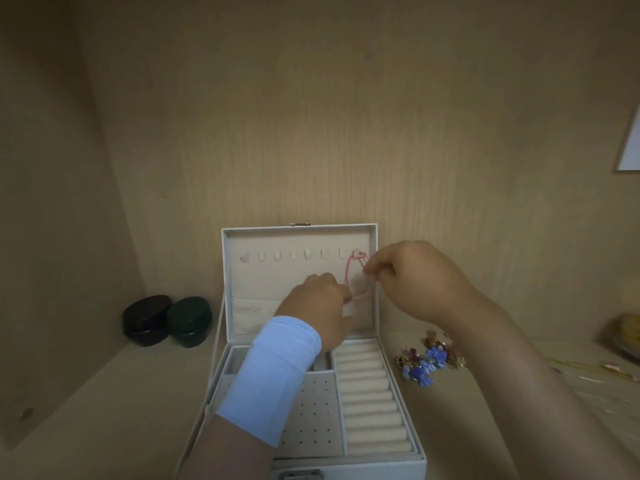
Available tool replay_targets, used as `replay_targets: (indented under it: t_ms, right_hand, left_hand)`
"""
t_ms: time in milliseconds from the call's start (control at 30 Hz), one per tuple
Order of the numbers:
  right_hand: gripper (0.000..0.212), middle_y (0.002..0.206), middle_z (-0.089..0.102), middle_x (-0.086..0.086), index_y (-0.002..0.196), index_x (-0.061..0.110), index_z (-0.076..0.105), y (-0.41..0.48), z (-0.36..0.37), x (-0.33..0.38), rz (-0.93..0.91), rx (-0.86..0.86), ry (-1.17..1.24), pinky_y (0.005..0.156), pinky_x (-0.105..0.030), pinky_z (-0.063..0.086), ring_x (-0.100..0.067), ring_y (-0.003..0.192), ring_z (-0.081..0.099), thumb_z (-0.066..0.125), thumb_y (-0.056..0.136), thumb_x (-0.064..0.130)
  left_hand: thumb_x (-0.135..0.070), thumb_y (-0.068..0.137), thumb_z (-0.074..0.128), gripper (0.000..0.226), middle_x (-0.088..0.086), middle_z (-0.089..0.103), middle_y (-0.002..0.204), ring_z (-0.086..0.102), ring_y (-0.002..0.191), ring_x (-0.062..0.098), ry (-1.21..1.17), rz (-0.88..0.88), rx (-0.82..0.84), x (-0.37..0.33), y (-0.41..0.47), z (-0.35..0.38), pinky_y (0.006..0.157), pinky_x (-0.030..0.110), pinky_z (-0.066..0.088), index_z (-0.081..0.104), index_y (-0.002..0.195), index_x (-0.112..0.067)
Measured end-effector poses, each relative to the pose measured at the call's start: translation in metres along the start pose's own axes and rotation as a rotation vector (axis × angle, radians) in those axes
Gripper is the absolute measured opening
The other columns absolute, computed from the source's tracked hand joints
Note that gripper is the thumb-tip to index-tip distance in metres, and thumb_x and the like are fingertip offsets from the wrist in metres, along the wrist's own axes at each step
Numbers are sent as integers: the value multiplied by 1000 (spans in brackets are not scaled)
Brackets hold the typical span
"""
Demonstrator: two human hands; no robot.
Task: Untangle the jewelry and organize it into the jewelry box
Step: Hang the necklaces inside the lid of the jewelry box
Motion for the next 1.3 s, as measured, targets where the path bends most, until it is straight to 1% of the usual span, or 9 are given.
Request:
replay_targets:
  t_ms: [67, 200, 300, 433, 533, 833, 933, 1067, 1300]
  right_hand:
    - [32, 114, 69, 8, 108, 31, 75, 0, -2, -6, -1, -108, -157, 83, -33, 52, -19, 102, 66, 50, 92, 20]
    - [32, 88, 63, 4, 91, 25, 77, -6, 22, -13, -159, -332, -170, 50, -28, 46, -22, 59, 62, 46, 86, 30]
    - [31, 78, 58, 5, 87, 27, 75, -12, 44, -21, -192, -312, -186, 44, -22, 36, -19, 50, 56, 45, 85, 33]
    - [29, 76, 66, 8, 99, 31, 71, -11, 57, -25, -182, -195, -153, 53, -27, 47, -17, 64, 63, 47, 83, 35]
    - [22, 72, 63, 14, 107, 32, 71, -9, 56, -26, -180, -103, -90, 56, -22, 37, -10, 69, 60, 63, 86, 31]
    - [9, 77, 61, 8, 81, 30, 79, -4, 55, -19, -247, -347, -67, 43, -29, 47, -15, 57, 61, 70, 83, 28]
    - [25, 82, 66, 8, 90, 33, 79, -3, 60, -10, -294, -214, -135, 48, -24, 47, -16, 63, 65, 79, 72, 16]
    - [38, 102, 65, 1, 116, 27, 71, -1, 71, 1, -283, 21, -244, 69, -33, 52, -26, 89, 66, 58, 83, 14]
    - [41, 100, 72, 1, 115, 37, 74, 1, 50, 2, -170, 145, -74, 71, -27, 50, -20, 88, 66, 57, 86, 14]
  left_hand:
    - [-37, 93, 53, 47, 4, 51, 129, 43, 121, 25, 49, 46, -51, -5, 1, 6, 101, 38, 39, 49, 139, -28]
    - [-33, 93, 50, 39, 0, 56, 121, 49, 114, 23, 32, 106, -193, -8, 1, 6, 95, 37, 42, 53, 133, -30]
    - [-33, 95, 49, 36, -2, 55, 123, 49, 113, 21, 30, 81, -278, -2, 1, 2, 93, 34, 43, 54, 131, -26]
    - [-32, 96, 49, 33, -1, 55, 121, 49, 112, 22, 63, 79, -278, 1, 2, 3, 91, 34, 42, 55, 127, -24]
    - [-30, 95, 51, 32, 1, 54, 120, 50, 110, 23, 55, 47, -237, -2, 3, 8, 91, 34, 44, 56, 125, -21]
    - [-29, 91, 57, 27, 4, 64, 111, 51, 108, 27, 173, -58, -166, -6, 2, 9, 94, 35, 39, 53, 116, -18]
    - [-27, 86, 62, 28, 6, 65, 104, 57, 100, 31, 35, -99, -141, -3, -1, 0, 90, 37, 44, 49, 109, -17]
    - [-21, 84, 60, 20, 7, 64, 98, 61, 92, 32, -74, -137, -102, 0, -2, -5, 83, 40, 51, 51, 101, -16]
    - [-29, 90, 58, 27, 4, 57, 111, 56, 104, 24, -174, -75, -172, 6, 5, 2, 93, 37, 47, 62, 115, -17]
Point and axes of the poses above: each hand's wrist, its own y-axis towards the middle knuckle, its own z-axis out of the palm, x = y × z, the point moved 1 cm from there along y, towards the middle knuckle
